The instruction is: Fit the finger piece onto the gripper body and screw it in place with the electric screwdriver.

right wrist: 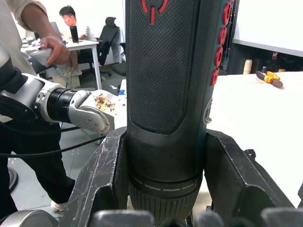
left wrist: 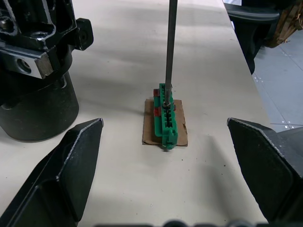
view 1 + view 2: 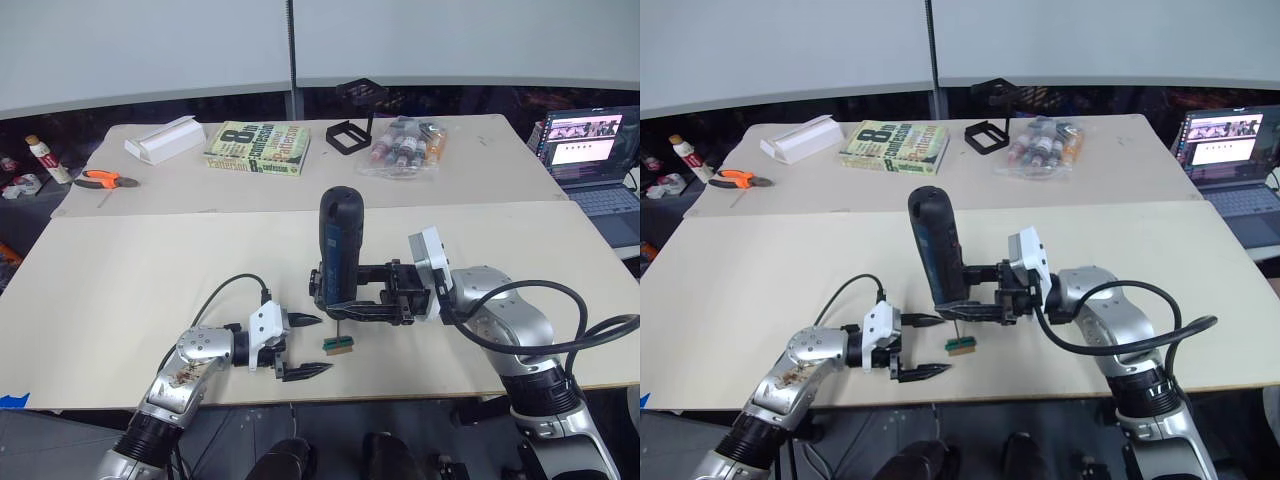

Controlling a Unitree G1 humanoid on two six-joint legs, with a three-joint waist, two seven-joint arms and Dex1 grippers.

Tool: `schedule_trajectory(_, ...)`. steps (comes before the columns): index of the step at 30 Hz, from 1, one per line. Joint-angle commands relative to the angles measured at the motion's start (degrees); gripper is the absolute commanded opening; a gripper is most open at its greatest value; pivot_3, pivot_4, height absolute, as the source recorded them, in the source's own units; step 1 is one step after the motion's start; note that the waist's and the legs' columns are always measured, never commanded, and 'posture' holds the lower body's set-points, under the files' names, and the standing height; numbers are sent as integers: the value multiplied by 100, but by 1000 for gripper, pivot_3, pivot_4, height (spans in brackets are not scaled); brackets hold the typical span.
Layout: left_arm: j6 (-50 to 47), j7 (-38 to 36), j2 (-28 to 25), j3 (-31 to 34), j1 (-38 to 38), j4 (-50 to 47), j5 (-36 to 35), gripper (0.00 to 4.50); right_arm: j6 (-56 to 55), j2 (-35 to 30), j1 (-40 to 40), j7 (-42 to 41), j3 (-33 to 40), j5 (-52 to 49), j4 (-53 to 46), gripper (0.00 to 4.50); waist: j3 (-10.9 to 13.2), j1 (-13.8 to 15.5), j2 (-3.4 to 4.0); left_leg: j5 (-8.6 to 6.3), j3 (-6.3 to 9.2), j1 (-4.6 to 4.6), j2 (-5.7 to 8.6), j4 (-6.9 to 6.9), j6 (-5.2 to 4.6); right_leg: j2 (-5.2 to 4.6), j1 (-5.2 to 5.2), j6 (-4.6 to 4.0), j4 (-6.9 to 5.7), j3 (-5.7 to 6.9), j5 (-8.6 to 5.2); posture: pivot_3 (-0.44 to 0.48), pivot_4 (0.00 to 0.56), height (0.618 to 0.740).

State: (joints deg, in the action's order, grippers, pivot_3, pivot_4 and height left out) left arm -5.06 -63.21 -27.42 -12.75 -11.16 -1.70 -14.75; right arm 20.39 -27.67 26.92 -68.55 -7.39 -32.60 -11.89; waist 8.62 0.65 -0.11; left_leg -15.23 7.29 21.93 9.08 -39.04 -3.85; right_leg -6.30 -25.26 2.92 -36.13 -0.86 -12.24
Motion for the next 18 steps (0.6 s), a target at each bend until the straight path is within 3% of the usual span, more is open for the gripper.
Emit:
schedule_trajectory(1, 103, 20, 6, -2, 7, -109, -11, 4438, -116, 1, 122, -2, 43, -16, -192, 1863, 0, 0, 0, 0, 0, 0, 0, 0, 0, 0, 0, 0, 0, 0, 0, 0, 150, 740)
schedule_trajectory(18, 147, 267, 20, 695, 333, -536, -564, 4438, 323, -208, 475, 147, 662, -887, -784, 1863, 0, 1, 0, 0, 0, 2, -1, 1, 0, -2, -2, 0, 2, 0, 0, 0, 150, 740)
